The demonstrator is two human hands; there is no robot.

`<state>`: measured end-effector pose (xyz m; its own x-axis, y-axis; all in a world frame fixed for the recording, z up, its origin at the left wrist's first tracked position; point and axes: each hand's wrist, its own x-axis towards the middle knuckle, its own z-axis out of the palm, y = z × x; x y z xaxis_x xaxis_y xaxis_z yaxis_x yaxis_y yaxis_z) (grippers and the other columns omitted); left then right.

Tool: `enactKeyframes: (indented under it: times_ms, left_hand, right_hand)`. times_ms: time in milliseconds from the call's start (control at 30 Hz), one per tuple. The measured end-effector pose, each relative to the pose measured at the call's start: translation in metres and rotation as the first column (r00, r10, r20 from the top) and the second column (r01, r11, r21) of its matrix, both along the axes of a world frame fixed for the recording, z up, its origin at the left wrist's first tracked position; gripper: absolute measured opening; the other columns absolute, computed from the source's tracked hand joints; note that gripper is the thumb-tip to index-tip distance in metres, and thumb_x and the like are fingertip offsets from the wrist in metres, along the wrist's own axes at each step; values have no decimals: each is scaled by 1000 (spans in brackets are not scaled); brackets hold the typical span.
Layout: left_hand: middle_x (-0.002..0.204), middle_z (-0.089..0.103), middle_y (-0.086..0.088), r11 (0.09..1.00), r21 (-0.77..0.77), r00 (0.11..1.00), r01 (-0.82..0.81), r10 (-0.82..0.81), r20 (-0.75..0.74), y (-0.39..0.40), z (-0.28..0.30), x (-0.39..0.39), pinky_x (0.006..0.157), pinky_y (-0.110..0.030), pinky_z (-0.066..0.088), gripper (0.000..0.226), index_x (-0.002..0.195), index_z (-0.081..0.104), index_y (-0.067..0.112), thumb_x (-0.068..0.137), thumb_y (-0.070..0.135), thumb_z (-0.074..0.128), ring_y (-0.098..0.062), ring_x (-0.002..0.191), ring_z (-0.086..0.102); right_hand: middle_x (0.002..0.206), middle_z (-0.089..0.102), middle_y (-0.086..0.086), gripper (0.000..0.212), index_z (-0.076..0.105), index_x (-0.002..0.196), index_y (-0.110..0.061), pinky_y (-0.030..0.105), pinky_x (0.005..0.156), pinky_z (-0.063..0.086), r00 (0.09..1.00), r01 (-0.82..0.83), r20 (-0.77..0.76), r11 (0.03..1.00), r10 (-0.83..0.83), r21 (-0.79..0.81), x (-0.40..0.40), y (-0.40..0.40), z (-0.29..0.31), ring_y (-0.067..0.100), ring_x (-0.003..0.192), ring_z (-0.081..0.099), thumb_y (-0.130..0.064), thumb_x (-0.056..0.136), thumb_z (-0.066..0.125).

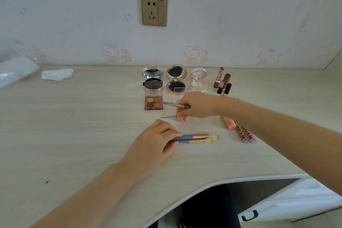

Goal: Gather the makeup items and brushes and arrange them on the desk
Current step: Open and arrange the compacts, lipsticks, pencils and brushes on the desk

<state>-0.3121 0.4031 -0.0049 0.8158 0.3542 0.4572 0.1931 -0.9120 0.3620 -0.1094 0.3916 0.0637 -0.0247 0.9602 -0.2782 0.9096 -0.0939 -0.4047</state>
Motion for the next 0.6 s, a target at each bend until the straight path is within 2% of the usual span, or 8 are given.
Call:
enactKeyframes:
  times_ms: [67, 133, 300, 467, 600]
  left_hand:
    - [96, 61, 9, 1000, -1, 1000, -6, 6, 7, 0, -1, 0, 82, -20, 44, 21, 105, 70, 18, 84, 14, 68, -7, 95, 50]
    - [96, 60, 9, 1000, 5, 1000, -10, 10, 12, 1, -1, -1, 80, -22, 47, 21, 104, 70, 18, 83, 14, 69, -9, 95, 52]
    - [95, 61, 5, 999, 40, 1000, -6, 5, 26, 2, -2, 0, 81, -27, 48, 21, 102, 71, 15, 81, 12, 71, -14, 94, 54]
    - [92, 62, 6, 999, 46, 1000, -16, 15, 21, 3, -3, 0, 80, -26, 48, 20, 102, 72, 15, 82, 14, 70, -12, 91, 54]
    - [92, 61, 6, 999, 45, 999, -19, 18, 30, 2, -2, 0, 82, -23, 46, 20, 101, 72, 15, 81, 13, 71, -10, 92, 52]
  right_hand:
    - [73, 63, -10, 10, 69, 86, -16, 8, 56, 36, 996, -54, 74, 996, 49, 66, -6, 5, -6, 8, 67, 54, -24, 88, 63]
    - [78, 59, -9, 10, 69, 89, -17, 8, 56, 32, 991, -81, 114, 992, 70, 96, -8, 7, -8, 8, 72, 51, -26, 88, 64]
    - [71, 58, -16, 3, 70, 83, -23, 4, 58, 36, 997, -52, 65, 989, 43, 140, -5, 7, -10, 0, 66, 50, -26, 83, 70]
    - [81, 66, -3, 14, 75, 92, -21, 12, 56, 32, 996, -44, 80, 982, 30, 183, -5, 6, -14, 5, 67, 48, -30, 80, 73]
    - [84, 65, -1, 15, 73, 90, -21, 13, 59, 35, 999, -18, 46, 981, 9, 193, -3, 4, -13, 5, 69, 49, -32, 79, 74]
